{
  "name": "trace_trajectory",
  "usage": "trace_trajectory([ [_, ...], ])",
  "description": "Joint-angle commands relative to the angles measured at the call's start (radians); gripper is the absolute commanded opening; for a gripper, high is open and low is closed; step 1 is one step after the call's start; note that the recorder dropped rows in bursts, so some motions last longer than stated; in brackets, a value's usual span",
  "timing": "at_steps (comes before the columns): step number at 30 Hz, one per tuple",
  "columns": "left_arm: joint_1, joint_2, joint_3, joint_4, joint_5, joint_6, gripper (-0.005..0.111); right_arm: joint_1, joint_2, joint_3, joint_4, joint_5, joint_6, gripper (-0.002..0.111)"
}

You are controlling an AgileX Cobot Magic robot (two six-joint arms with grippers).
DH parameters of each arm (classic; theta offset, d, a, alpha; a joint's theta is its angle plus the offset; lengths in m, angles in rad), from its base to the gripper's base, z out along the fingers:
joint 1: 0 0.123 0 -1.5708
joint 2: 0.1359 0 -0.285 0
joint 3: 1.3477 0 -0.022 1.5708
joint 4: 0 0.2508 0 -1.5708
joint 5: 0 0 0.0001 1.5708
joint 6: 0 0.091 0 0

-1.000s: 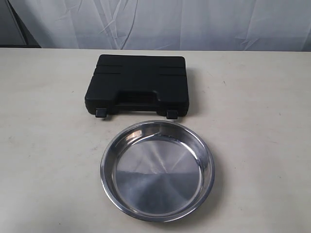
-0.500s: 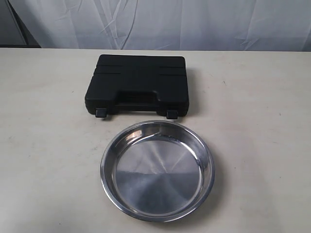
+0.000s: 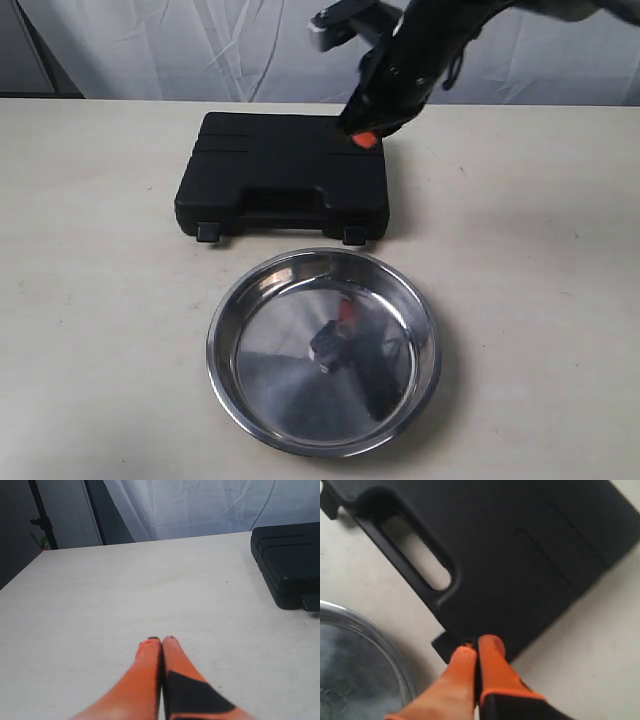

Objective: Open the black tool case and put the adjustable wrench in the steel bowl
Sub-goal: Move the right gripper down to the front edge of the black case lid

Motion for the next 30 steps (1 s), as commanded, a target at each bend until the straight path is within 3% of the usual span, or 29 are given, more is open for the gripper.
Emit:
trace_trajectory([
  [1,-0.007,-0.004,-0.002,0.000,-0.007,-0.006,0.000,0.071,0.115,-0.084,0.001,-0.007,-0.027,-0.001],
  [15,-0.007,-0.004,-0.002,0.000,-0.007,-0.006,0.000,0.152,0.203,-0.094,0.050,-0.066,-0.108,-0.001],
  [17,-0.007,-0.004,-0.002,0.000,-0.007,-0.006,0.000,0.152,0.208,-0.094,0.053,-0.071,-0.108,0.008],
  [21,-0.007,-0.004,-0.002,0.000,-0.007,-0.006,0.000,0.152,0.208,-0.094,0.056,-0.084,-0.133,0.044],
  [30,-0.007,-0.004,-0.002,0.000,-0.007,-0.006,0.000,0.152,0.208,-0.094,0.056,-0.083,-0.156,0.047],
])
